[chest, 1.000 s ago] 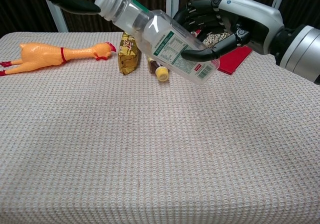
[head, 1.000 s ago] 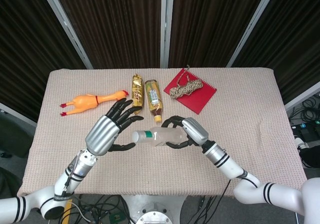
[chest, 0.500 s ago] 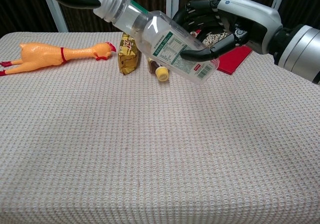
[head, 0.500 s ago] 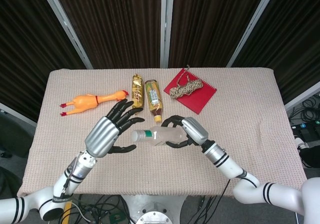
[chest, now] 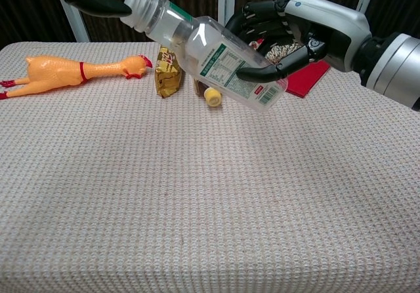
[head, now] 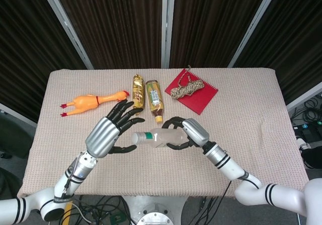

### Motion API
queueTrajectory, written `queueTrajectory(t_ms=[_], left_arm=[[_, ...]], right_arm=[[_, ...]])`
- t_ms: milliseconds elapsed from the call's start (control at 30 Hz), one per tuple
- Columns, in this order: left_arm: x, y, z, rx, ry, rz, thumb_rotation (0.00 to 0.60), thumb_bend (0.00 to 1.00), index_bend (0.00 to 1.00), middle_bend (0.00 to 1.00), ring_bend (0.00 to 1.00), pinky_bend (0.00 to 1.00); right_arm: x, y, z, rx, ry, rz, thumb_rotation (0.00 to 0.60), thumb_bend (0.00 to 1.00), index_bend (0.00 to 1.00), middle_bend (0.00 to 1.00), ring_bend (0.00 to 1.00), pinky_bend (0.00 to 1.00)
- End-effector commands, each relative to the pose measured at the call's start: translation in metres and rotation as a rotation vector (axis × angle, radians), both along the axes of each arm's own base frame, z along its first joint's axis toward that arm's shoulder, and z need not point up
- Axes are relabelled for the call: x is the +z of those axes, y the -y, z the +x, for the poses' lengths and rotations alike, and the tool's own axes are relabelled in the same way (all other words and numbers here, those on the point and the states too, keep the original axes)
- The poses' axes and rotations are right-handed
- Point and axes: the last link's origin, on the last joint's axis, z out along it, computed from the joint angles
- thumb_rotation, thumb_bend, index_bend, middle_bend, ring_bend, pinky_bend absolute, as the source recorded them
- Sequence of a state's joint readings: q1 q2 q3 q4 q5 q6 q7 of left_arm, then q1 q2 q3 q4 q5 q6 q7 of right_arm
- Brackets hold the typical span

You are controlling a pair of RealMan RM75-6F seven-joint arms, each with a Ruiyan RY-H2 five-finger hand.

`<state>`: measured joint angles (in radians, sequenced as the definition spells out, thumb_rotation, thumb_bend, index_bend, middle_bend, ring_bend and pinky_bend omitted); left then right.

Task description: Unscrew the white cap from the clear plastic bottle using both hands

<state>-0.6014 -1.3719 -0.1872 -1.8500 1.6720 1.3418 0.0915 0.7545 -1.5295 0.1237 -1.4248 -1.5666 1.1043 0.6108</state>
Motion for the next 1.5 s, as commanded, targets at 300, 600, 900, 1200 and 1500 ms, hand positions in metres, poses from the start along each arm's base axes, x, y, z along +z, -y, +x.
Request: queueTrajectory(t_ms=[300, 600, 900, 1200, 1500], left_arm=[[0.002, 0.003, -0.004, 0.003, -0.016, 0.005, 0.600, 0.08, 0.24, 0.13, 0.02, 0.01], [0.000, -0.002, -0.007, 0.024, -0.029, 0.019, 0.600, 0.08, 0.24, 0.13, 0.02, 0.01], [0.004, 0.002, 0.000, -0.007, -0.012, 0.024, 0.600, 0.08, 0.24, 0.13, 0.02, 0.01], [0.006, 0.007, -0.009, 0.007, -0.025, 0.010, 0.600, 0.08, 0.28, 0.13, 0.02, 0.01], [0.002, 0.006, -0.017, 0.030, -0.045, -0.014, 0.600, 0.18, 0.36, 0.13, 0.02, 0.01]], right_arm=[[0.001, 0.000, 0.000, -0.001, 0.001, -0.002, 0.600, 0.29, 0.50, 0.46, 0.29, 0.46], [0.000, -0.002, 0.003, 0.016, -0.001, -0.002, 0.600, 0.29, 0.50, 0.46, 0.29, 0.46], [-0.002, -0.001, 0.004, 0.014, -0.005, -0.001, 0.600, 0.29, 0.50, 0.46, 0.29, 0.46], [0.002, 0.000, 0.001, 0.003, 0.006, -0.010, 0.600, 0.29, 0.50, 0.46, 0.29, 0.46], [0.006, -0.001, 0.000, 0.002, 0.019, -0.008, 0.600, 0.29, 0.50, 0.46, 0.29, 0.46]])
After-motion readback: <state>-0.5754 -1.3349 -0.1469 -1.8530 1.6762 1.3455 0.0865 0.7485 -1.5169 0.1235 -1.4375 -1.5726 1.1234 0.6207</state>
